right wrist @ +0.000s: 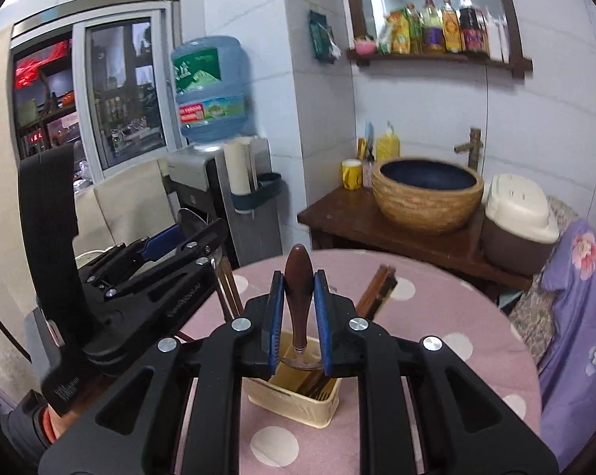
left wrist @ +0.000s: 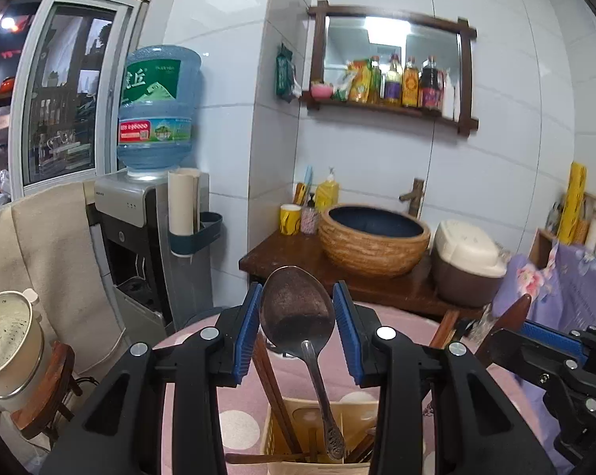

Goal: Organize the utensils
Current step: 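Carry both spoons above the holder and lower them into it, then open both tools to release the spoons into the holder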

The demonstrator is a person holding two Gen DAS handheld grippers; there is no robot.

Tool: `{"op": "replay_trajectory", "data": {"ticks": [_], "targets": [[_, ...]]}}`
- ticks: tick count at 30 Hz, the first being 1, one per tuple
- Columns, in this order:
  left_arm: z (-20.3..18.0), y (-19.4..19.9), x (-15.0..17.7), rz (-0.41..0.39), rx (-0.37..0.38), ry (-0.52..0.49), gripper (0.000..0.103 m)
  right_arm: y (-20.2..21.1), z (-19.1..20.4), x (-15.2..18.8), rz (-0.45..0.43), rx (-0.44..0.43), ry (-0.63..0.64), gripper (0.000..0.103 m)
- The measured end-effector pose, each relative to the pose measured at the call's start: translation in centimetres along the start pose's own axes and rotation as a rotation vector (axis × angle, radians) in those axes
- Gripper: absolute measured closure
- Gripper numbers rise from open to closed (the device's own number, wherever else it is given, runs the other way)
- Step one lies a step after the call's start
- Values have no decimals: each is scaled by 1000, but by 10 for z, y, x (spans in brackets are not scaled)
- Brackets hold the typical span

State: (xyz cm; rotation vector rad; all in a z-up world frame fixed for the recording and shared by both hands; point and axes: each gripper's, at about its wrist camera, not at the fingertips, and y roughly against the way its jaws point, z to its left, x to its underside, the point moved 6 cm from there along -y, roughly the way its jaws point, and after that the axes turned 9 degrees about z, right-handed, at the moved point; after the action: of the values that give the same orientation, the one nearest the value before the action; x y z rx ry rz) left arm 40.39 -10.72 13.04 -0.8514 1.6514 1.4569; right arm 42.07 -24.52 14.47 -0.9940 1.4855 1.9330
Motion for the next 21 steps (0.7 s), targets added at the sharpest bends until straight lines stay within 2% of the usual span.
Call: {"op": "replay_trajectory", "data": {"ticks": [3, 9, 11, 14, 16, 20, 21], "targets": [[-3, -16, 14, 18, -33, -22, 66, -22, -8, 15, 59, -19, -26, 87], [-2, -35, 35, 58, -57, -33, 66, -45, -14, 38, 101, -21, -48, 87], [-2, -33, 39, 32, -90, -62, 66, -51, -15, 44, 100, -2, -43, 87], [-7, -29, 41, 7, -87, -93, 65, -57, -18, 51, 104, 0, -52, 87], [-7, -25, 39, 2, -83, -94, 61, -57, -20, 53, 98, 5, -52, 87], [-3, -4, 29, -51, -65, -88, 33, -51, -20, 56, 74, 1, -54, 86], [-2, 1, 28, -65, -63, -86, 31, -49, -20, 57, 66, 9, -50, 86]]}}
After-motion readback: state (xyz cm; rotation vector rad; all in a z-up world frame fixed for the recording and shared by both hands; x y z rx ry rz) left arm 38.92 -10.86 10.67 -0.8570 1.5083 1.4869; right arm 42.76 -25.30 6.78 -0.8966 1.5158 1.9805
